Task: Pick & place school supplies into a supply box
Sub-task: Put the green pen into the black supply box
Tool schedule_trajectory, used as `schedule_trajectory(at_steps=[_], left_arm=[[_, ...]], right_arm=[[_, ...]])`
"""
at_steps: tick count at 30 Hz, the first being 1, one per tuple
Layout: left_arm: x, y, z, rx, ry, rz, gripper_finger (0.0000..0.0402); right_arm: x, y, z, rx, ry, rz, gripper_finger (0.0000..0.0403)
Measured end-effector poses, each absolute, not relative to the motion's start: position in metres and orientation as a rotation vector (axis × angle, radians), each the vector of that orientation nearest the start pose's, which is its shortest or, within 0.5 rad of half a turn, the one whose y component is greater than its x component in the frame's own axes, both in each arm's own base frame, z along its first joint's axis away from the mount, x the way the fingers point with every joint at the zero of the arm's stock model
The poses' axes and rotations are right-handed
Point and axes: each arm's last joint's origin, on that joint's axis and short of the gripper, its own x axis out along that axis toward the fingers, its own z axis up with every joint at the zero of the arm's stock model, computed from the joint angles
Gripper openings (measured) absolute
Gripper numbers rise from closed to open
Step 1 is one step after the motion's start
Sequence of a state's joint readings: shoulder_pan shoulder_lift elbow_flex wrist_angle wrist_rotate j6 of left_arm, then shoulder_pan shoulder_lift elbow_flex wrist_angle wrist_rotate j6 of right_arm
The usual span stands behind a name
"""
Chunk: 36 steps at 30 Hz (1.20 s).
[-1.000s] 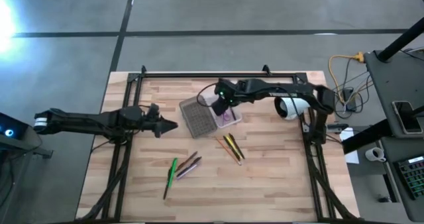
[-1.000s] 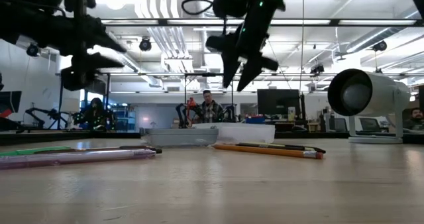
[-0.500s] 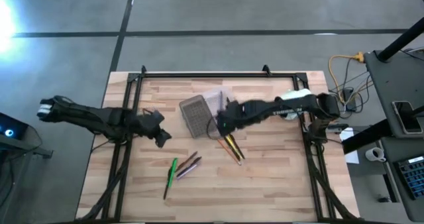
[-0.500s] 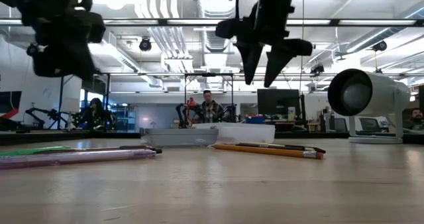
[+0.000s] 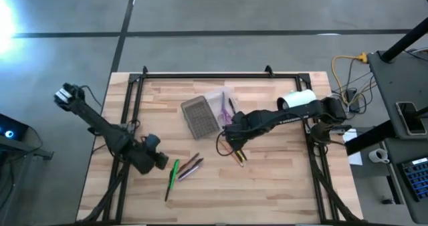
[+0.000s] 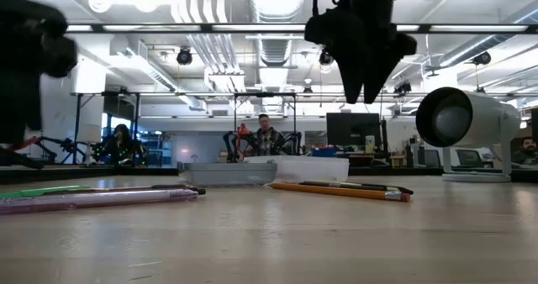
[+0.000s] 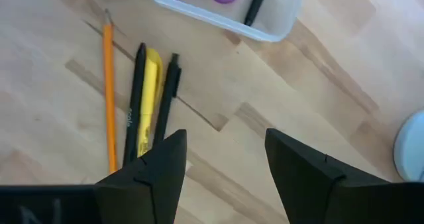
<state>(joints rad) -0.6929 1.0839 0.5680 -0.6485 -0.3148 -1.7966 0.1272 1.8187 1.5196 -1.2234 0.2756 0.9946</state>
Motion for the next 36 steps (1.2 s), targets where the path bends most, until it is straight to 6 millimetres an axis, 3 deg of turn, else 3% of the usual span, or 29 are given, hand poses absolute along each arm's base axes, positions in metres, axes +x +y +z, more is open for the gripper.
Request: schedule_trajectory(at_steps=[4,11,15,19,36], left_arm=[[0.154,-0.124,0.166,-1.084,0.998,0.646,0.0166],[0.185,-0.153,0.172,-0.999,1.073,0.727,0.0166],[0.191,-0.161,0.169,-0.867,1.202,0.863,0.0165],[0.199,-0.169,0.167,-0.892,1.227,0.847,0.0155],[0.204,-0.172,0.149,-1.032,1.139,0.707,0.0145]], right_arm=[[0.341,0.035,0.249,0.478,1.237,-0.825,0.0196],[0.342,0.036,0.249,0.410,1.250,-0.783,0.0196],[0.342,0.036,0.248,0.390,1.238,-0.793,0.0196],[0.342,0.036,0.249,0.366,1.238,-0.782,0.0196],[0.344,0.036,0.248,0.371,1.219,-0.779,0.0196]])
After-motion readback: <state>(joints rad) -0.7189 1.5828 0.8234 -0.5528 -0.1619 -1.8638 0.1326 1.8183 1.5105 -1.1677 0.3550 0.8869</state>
